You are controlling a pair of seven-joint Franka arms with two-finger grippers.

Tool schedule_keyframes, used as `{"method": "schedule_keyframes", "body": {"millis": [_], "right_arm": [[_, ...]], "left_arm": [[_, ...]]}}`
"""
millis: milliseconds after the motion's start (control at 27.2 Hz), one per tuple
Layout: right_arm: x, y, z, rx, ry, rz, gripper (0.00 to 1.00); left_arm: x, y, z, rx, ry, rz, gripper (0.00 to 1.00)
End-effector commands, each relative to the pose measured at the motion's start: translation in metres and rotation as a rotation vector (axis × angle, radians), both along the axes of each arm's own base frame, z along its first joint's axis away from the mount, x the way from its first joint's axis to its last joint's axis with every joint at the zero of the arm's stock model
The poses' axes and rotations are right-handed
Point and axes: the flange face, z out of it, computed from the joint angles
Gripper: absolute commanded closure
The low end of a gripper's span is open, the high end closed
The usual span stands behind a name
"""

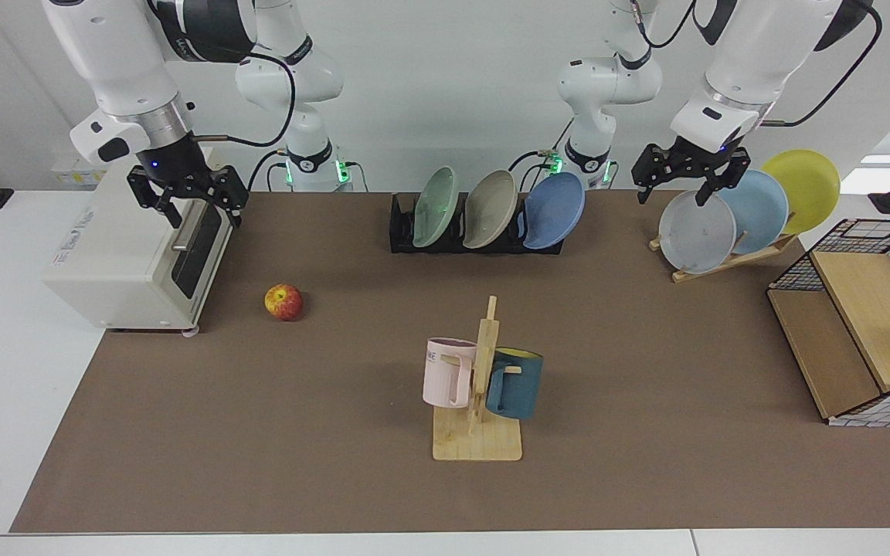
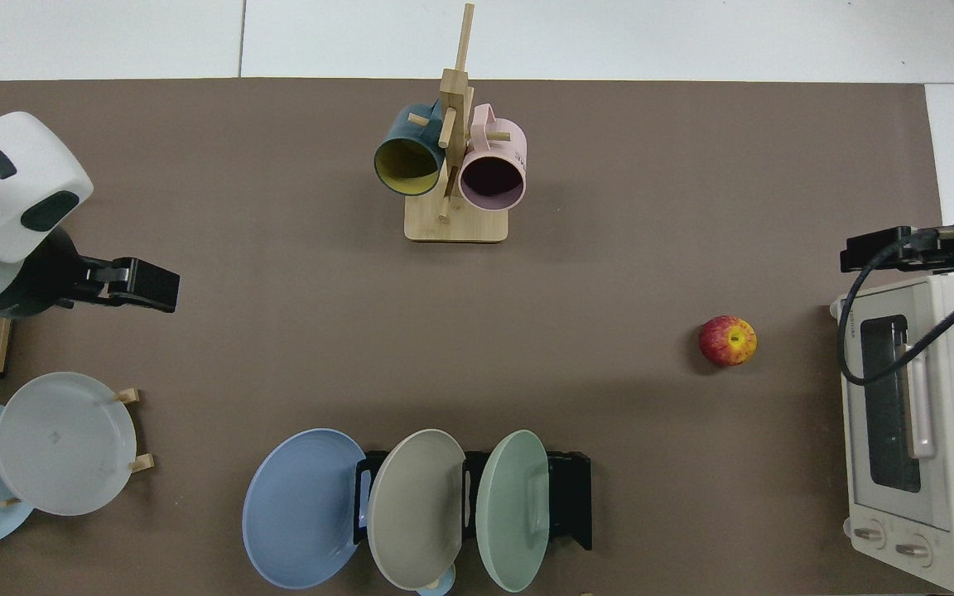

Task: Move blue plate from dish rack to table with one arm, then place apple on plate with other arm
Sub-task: 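Move the left gripper toward the blue plate while the right gripper reaches the apple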

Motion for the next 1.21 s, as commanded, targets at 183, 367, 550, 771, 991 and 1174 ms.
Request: {"method": "schedule_keyframes", "body": {"millis": [183, 367, 550, 771, 991, 1174], "right_arm": [[-0.006, 0.003, 0.003, -0.008, -0.006, 0.000, 0.00], [-0.005, 0.005, 0.004, -0.007, -0.014, 0.009, 0.00], [-0.005, 0.013, -0.001, 0.001, -0.009, 0.021, 0.00], [-0.012, 0.024, -0.019, 0.010, 0.013, 0.021, 0.00], [-0.009, 0.036, -0.048, 0.011, 0.001, 0.008, 0.00], [-0.005, 0.037, -0.076, 0.008, 0.016, 0.008, 0.00]], "left_arm": [[-0.009, 0.003, 0.000, -0.005, 0.004, 0.001, 0.00], [-0.011, 0.003, 0.002, -0.001, 0.011, 0.004, 0.00], [-0.011, 0.005, 0.001, -0.002, 0.016, 0.008, 0.00], [-0.011, 0.007, 0.001, 0.001, 0.015, 0.012, 0.00], [-0.016, 0.008, 0.003, 0.007, 0.033, 0.016, 0.00], [-0.019, 0.011, 0.003, 0.009, 0.045, 0.024, 0.00]]}}
